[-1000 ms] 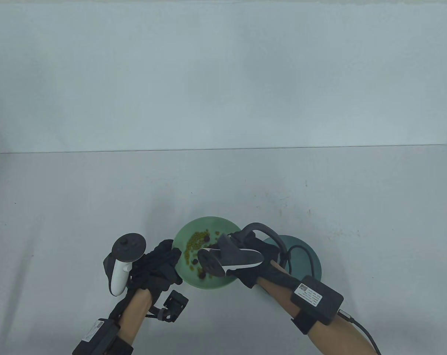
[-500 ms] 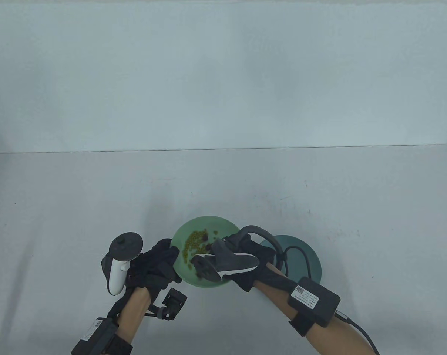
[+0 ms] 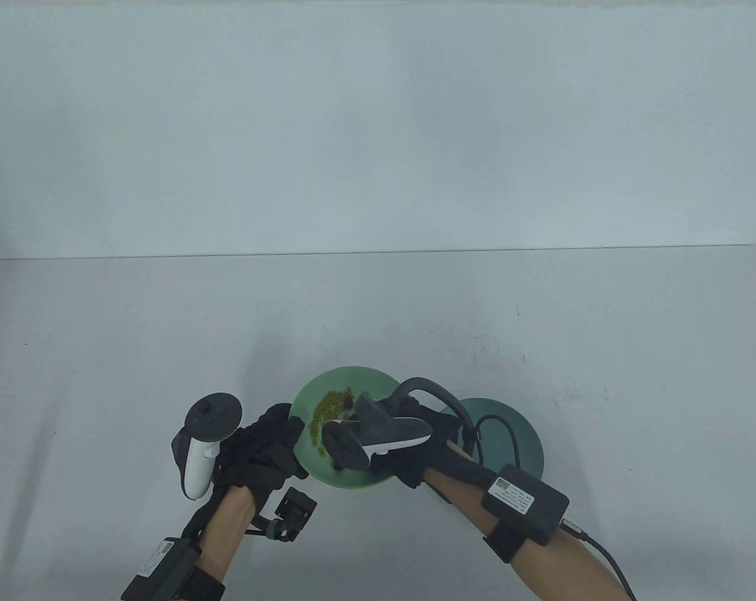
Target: Pick cranberries with hand pinch into plate
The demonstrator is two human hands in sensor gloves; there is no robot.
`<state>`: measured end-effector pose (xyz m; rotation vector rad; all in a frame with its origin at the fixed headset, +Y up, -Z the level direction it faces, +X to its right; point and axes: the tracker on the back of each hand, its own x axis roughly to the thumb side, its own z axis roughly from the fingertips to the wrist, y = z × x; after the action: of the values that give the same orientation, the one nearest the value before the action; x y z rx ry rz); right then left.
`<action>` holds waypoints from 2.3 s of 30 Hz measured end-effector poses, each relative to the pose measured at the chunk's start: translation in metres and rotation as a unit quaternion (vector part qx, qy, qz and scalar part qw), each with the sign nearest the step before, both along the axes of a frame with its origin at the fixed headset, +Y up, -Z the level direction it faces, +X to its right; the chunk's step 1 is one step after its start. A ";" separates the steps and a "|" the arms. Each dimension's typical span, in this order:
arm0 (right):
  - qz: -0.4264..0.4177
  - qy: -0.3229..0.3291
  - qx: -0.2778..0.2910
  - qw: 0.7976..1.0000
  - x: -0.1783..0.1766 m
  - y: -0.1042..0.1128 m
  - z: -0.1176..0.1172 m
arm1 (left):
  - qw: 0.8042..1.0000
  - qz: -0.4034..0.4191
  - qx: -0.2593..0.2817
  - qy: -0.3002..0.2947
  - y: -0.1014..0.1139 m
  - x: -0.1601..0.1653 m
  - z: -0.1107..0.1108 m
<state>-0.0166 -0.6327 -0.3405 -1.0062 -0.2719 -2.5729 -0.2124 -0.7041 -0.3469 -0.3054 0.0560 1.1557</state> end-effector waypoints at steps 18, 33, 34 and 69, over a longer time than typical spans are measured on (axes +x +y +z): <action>-0.032 0.001 0.009 0.999 0.006 0.011 -0.002 | 1.000 -0.023 0.001 -0.006 -0.002 0.003 0.000; -0.047 -0.110 0.046 0.992 0.097 0.035 -0.027 | 1.000 -0.022 -0.002 0.009 0.000 -0.001 0.000; -0.045 -0.124 0.041 0.990 0.106 0.029 -0.030 | 1.000 -0.022 -0.001 0.010 0.000 -0.002 0.000; -0.005 -0.259 -0.017 0.966 0.162 -0.051 -0.063 | 1.000 -0.018 0.003 0.014 0.002 -0.008 -0.001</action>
<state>0.1452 -0.6836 -0.4034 -0.3216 -0.4432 -2.8079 -0.2204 -0.7018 -0.3482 -0.2815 0.0815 1.1248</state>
